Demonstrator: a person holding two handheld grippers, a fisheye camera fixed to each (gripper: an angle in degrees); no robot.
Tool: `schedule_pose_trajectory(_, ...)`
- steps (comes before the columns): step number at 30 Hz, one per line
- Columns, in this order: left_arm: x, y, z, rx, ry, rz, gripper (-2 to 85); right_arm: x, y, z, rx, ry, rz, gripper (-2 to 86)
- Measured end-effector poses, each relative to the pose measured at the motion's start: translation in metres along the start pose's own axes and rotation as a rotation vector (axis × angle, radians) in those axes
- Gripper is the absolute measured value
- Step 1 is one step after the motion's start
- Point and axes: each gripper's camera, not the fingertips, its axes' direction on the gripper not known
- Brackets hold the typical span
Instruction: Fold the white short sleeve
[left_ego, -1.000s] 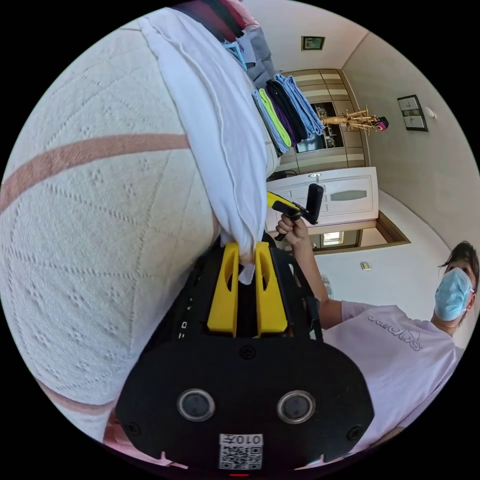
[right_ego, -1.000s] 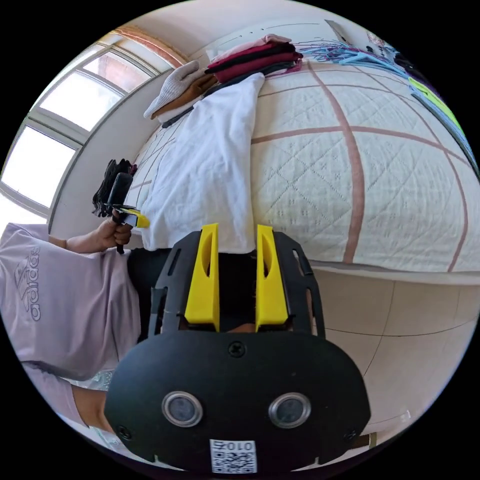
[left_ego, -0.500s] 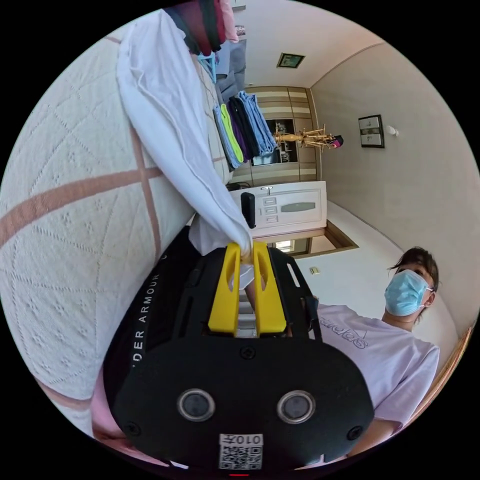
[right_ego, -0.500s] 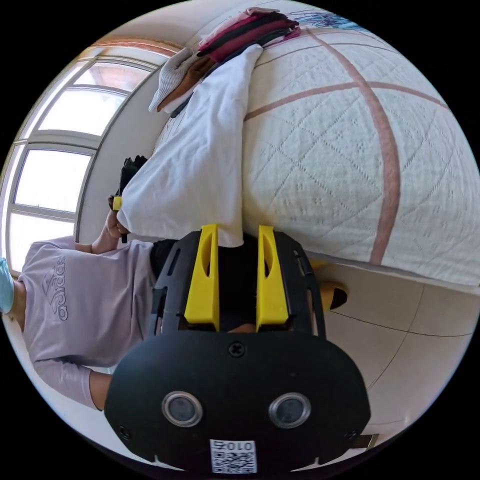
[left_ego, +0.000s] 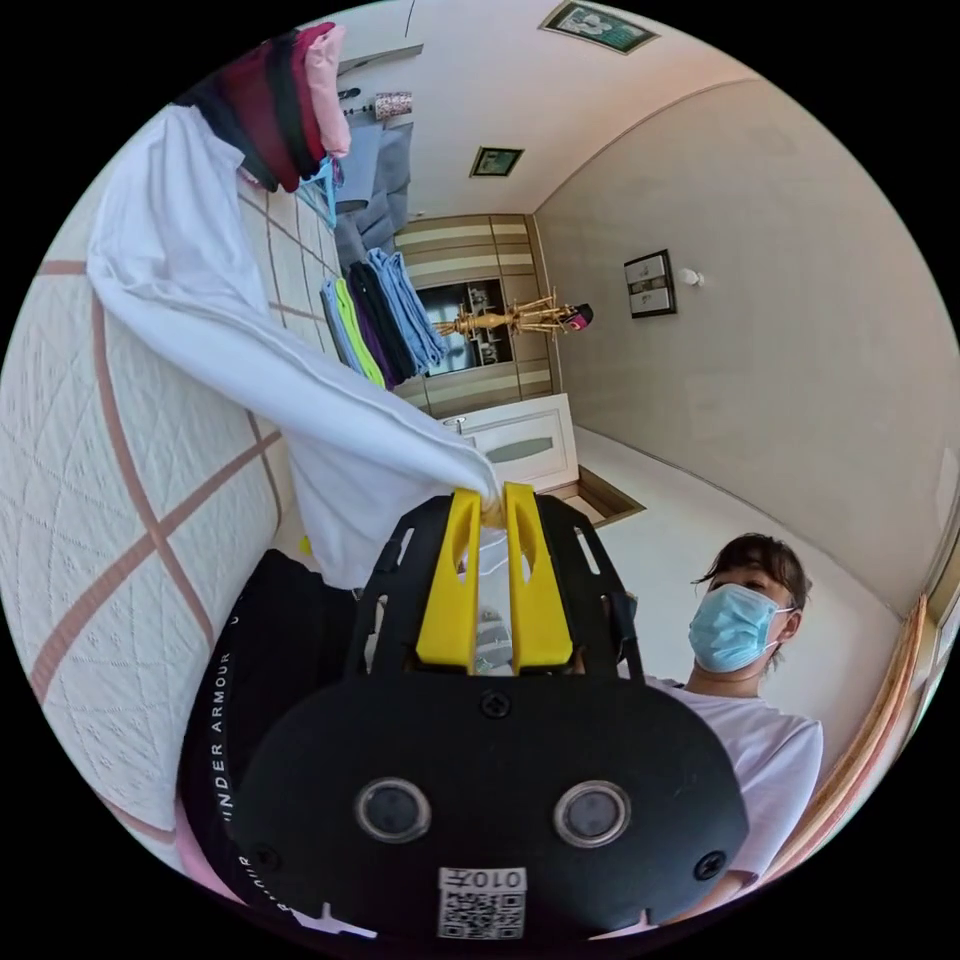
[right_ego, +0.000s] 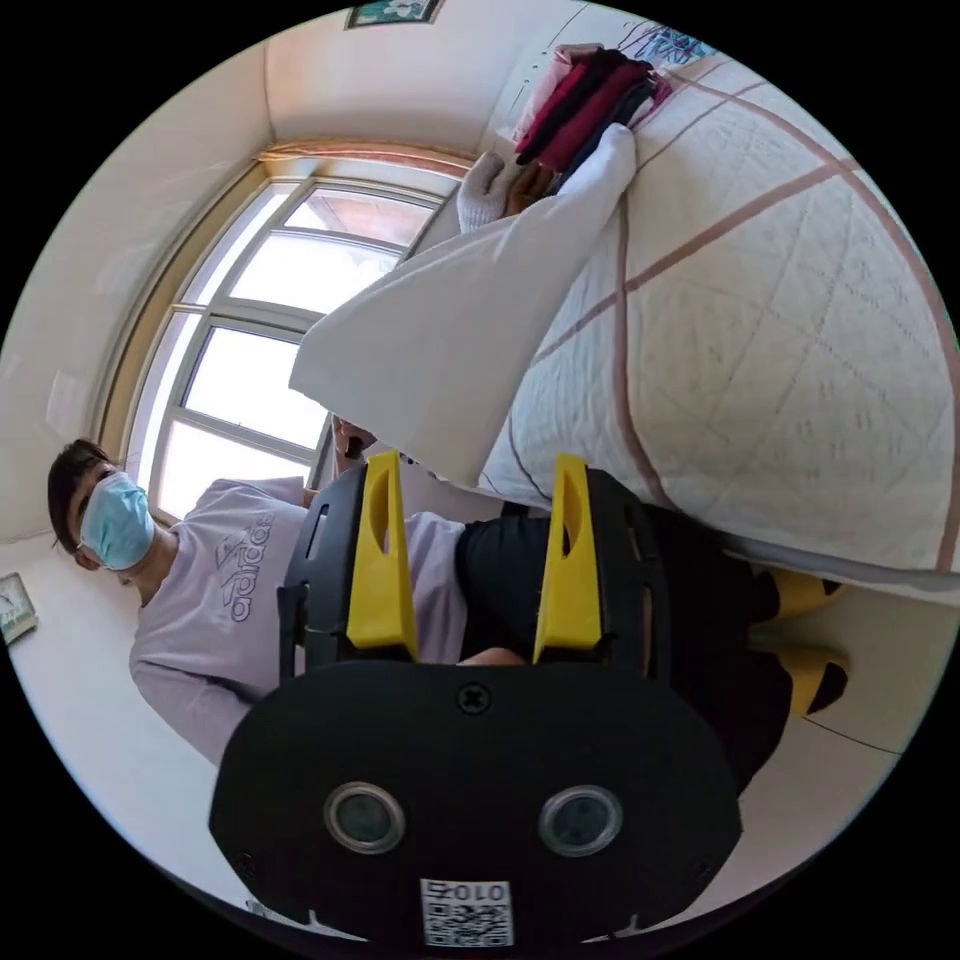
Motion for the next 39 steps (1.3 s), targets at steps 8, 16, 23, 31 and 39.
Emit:
schedule_pose_trajectory(8, 0.011, -0.008, -0.025, 0.049, 0.034, 0.047, 5.9, 0.011, 0.007, -0.005, 0.164, -0.234, -0.033, 19.0)
schedule_pose_trajectory(16, 0.012, 0.009, -0.056, 0.086, 0.032, 0.039, 5.8, -0.003, 0.025, 0.023, 0.185, -0.303, -0.051, 7.8)
schedule_pose_trajectory(23, 0.03, 0.04, -0.09, 0.05, -0.077, 0.029, 5.7, -0.102, 0.057, -0.013, 0.237, -0.013, -0.101, 3.6)
schedule_pose_trajectory(31, 0.037, 0.127, -0.125, 0.018, -0.019, -0.087, 5.6, -0.221, 0.096, 0.022, 0.112, 0.159, -0.282, 3.7)
schedule_pose_trajectory(39, -0.005, 0.182, -0.156, 0.121, 0.055, -0.239, 5.4, -0.214, 0.131, 0.07, 0.016, 0.066, -0.2, 3.8)
